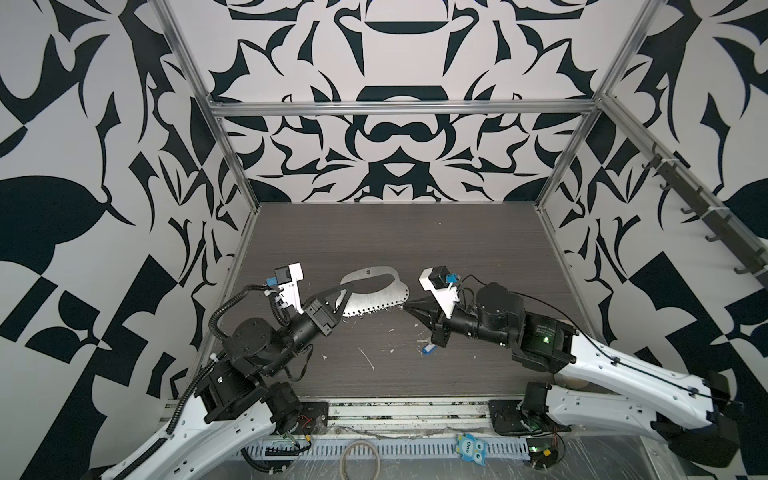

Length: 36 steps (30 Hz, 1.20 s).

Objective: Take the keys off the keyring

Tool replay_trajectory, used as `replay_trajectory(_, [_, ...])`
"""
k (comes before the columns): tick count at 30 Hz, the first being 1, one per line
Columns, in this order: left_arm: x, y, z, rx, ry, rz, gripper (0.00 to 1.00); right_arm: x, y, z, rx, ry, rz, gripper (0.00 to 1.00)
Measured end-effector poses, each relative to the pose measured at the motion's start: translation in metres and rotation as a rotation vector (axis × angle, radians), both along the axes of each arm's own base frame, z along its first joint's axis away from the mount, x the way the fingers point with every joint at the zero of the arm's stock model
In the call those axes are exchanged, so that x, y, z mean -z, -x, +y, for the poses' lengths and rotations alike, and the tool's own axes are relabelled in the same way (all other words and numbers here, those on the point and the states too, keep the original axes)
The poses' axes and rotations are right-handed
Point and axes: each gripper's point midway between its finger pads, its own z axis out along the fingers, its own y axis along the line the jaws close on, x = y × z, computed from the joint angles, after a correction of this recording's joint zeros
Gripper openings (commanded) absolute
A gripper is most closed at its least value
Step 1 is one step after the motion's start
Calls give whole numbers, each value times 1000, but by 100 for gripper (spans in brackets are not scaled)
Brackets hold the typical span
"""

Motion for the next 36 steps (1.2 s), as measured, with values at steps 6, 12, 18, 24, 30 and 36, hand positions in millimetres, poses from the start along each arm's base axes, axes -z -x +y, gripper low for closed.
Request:
replay_trajectory(6, [4,0,2,-4,1,3,0,3,1,0,-4,10,7,0])
replay_trajectory(12, [3,0,2,-7,3,3,0,-1,3,-2,-7,23,15,0])
replay_trajectory(18, [4,1,2,-3,1,2,0,0,2,-4,0,46,22,11])
replay_trajectory(24, [7,1,2,-1,-11,7,0,0,1,-4,5,49,17,23])
replay_trajectory(30, [8,3,3,-1,-15,8,0,-3,1,-5,7,46,13,21])
replay_trajectory(36, [8,4,1,13,-18,9,0,-1,1,-3,2,51,18,21])
